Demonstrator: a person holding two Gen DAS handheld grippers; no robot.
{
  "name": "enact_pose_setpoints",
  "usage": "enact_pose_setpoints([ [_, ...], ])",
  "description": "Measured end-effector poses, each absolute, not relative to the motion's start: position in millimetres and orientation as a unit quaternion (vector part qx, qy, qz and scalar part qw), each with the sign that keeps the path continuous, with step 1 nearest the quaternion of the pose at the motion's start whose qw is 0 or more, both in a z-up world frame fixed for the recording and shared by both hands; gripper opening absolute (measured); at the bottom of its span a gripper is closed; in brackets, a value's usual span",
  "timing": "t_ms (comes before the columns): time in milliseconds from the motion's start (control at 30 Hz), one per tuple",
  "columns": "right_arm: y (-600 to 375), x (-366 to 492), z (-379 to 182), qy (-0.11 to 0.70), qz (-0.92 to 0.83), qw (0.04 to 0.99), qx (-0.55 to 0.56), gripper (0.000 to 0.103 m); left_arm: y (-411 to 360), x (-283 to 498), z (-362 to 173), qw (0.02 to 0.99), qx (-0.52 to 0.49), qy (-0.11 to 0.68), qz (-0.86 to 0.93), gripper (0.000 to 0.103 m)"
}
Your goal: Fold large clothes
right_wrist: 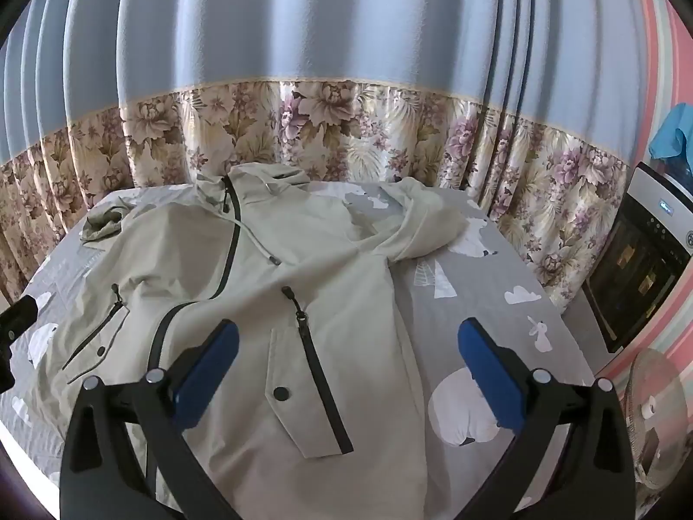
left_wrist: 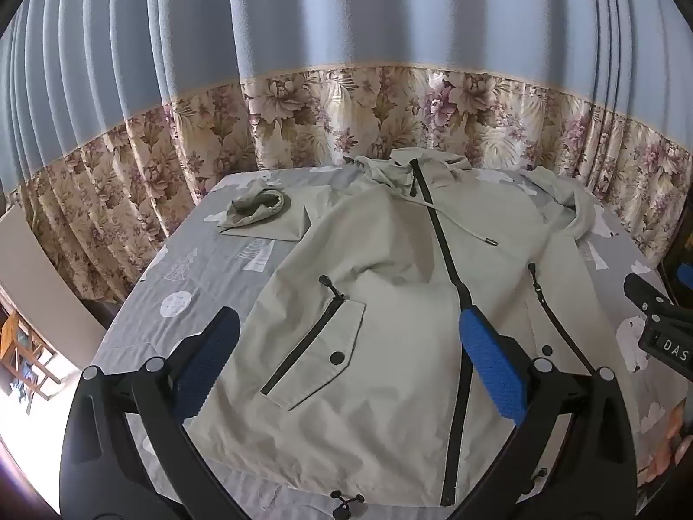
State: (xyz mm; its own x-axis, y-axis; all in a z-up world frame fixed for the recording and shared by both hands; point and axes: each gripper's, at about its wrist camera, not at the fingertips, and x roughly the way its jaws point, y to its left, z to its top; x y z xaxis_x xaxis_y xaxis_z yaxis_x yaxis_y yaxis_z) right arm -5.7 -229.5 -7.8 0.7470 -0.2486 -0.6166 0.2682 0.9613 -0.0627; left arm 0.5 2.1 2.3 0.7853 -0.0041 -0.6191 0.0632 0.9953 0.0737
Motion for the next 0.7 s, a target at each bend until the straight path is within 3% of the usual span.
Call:
enact_pose_setpoints([
  [700, -226, -3, -8, 0.327, -0.143, 0.934, 0.009, 0.101, 14, 9, -4, 0.944, 0.044, 0.326, -0.004, 0.1],
])
